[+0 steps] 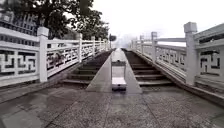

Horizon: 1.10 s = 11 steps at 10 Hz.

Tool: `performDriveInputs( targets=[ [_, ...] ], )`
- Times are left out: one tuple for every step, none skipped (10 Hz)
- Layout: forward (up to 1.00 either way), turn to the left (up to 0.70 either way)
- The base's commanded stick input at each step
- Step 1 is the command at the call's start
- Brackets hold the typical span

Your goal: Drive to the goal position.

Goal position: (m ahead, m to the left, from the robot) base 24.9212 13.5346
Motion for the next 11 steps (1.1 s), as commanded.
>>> performDriveInputs(
  targets=[
    [0.03,0.01],
    [0.03,0.01],
    [0.03,0.01],
    [0.03,0.01],
    [0.03,0.01],
    [0.03,0.01],
    [0.03,0.01],
    [0.03,0.01],
    [0.03,0.01],
    [0.03,0.01],
    [0.03,0.01]
  ],
)
